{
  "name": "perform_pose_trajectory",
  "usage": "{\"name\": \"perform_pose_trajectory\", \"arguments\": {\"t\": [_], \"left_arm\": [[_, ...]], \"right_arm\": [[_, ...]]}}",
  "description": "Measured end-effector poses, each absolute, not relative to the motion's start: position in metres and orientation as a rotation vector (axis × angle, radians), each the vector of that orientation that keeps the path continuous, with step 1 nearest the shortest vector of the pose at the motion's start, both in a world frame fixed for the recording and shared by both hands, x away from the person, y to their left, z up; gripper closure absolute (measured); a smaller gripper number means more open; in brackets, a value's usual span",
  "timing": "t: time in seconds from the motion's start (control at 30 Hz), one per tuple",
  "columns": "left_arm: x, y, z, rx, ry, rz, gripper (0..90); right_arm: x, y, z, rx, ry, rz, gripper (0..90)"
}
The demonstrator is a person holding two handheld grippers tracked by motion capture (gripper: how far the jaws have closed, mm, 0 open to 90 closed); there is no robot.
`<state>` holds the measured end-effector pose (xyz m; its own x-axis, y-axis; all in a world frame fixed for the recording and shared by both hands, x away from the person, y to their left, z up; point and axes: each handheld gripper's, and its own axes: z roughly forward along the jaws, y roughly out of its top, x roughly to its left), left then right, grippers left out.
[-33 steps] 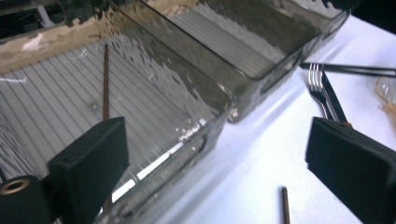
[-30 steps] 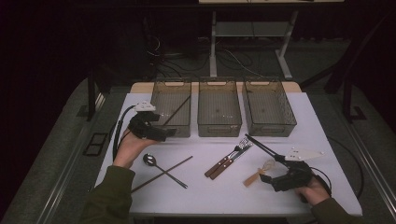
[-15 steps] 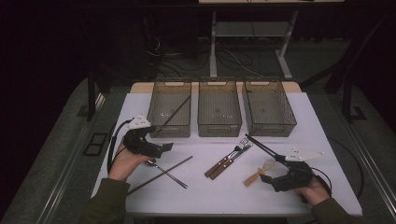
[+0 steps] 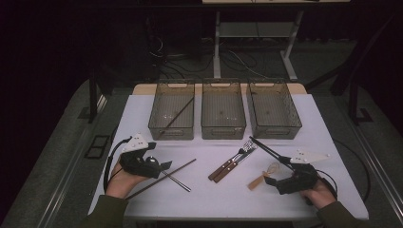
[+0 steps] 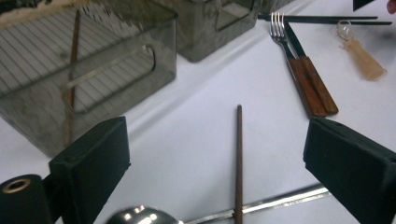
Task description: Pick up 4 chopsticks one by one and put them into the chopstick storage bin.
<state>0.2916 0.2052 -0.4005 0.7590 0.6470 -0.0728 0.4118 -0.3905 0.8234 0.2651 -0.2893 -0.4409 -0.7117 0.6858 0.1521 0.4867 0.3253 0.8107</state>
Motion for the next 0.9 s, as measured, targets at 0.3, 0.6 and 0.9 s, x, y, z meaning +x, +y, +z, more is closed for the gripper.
{"name": "perform_pose_trajectory", "arguments": {"t": [0.3, 0.6, 0.9], "left_arm": [[0.278, 0.207, -0.413, 2.042, 0.814, 0.308, 14.1], [0.264, 0.215, -0.421, 2.075, 0.81, 0.292, 26.5], [0.263, 0.223, -0.429, 2.124, 0.818, 0.235, 56.9]], "right_arm": [[0.273, -0.291, -0.442, 1.059, 2.362, 1.369, 0.5], [0.271, -0.287, -0.444, 1.05, 2.391, 1.336, 0.5], [0.268, -0.286, -0.445, 1.048, 2.404, 1.318, 0.5]]}}
